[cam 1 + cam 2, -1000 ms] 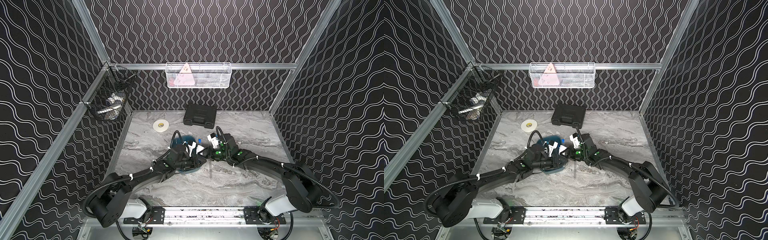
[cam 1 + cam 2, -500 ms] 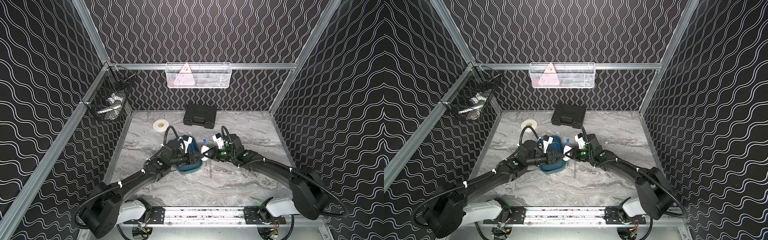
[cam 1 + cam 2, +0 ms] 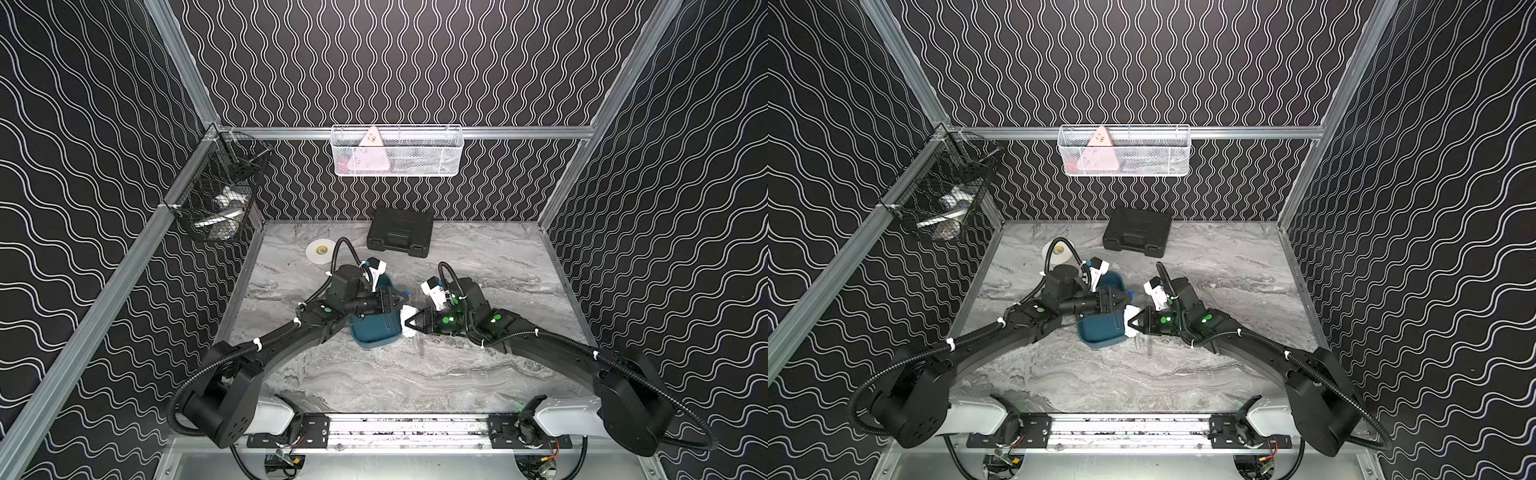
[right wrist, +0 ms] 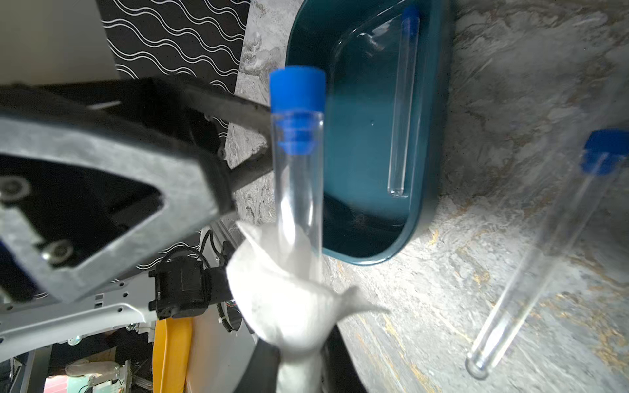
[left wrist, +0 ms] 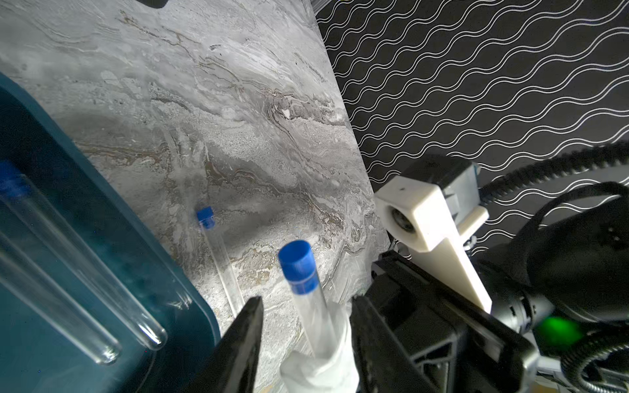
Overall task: Wipe the exteriors of test tubes
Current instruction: Wipe the dirt from the test tube.
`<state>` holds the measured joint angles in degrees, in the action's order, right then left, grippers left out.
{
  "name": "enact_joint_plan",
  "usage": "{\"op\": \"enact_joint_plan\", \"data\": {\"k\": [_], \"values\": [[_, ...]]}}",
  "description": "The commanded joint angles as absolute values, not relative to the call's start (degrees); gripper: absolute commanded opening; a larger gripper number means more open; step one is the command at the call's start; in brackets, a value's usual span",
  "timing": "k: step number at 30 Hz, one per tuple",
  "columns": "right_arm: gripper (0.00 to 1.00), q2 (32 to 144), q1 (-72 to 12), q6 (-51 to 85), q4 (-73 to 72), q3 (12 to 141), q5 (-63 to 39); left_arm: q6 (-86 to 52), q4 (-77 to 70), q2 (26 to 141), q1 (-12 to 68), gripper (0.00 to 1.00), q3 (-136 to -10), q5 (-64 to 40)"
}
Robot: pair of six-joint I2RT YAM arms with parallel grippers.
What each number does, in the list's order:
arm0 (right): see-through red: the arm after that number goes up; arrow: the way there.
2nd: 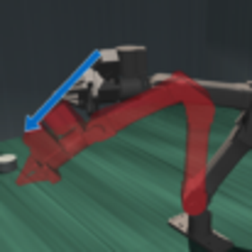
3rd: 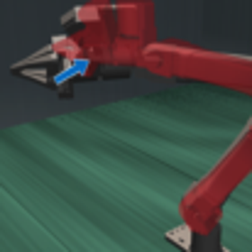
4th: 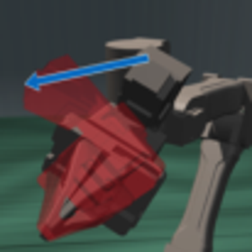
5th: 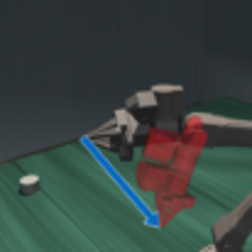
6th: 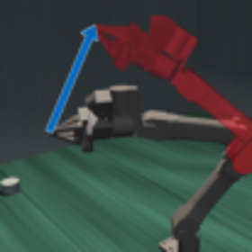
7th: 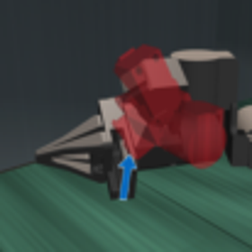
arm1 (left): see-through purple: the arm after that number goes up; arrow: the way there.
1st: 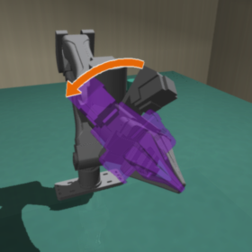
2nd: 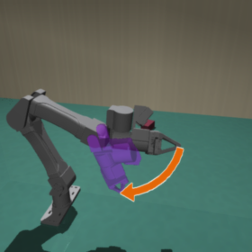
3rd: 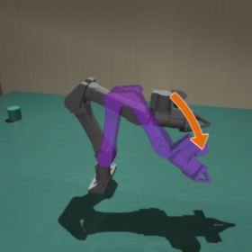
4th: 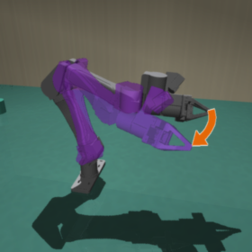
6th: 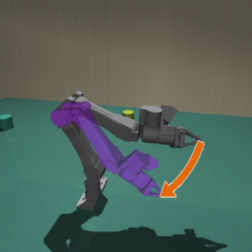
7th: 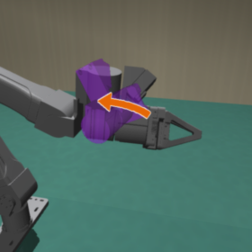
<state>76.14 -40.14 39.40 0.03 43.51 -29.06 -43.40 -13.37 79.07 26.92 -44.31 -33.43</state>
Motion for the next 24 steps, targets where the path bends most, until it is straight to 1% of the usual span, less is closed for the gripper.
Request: {"op": "enact_joint_plan", "data": {"k": [1, 9, 11, 18, 20, 24], "values": [[0.13, 75.68, -40.68, 38.4, -0.57, 43.47, -29.42, -44.41, -18.16, 79.51, 26.77, 0.46, -43.87, -35.24], [0.14, 76.13, -42.61, 38.38, -1.67, 44.02, -30.23, -45.87, -20.82, 80.75, 26.93, 0.4, -42.63, -35.24], [0.14, 76.03, -42.97, 38.25, -1.67, 44.12, -30.06, -45.98, -20.92, 81.03, 26.95, 0.36, -42.49, -35.11], [0.14, 76.37, -43.25, 38.3, -2.34, 44.1, -30.32, -48.17, -22.59, 81.33, 27.06, 0.17, -41.33, -33.75], [0.14, 76.84, -43.29, 38.12, -2.48, 44.5, -30.19, -48.93, -23.16, 81.22, 27.06, 0.14, -40.77, -33.16], [0.15, 78.32, -43.2, 36.8, -2.07, 46.54, -29.44, -51.66, -26.65, 81.04, 27.03, 0.13, -39.28, -33.65]]}}
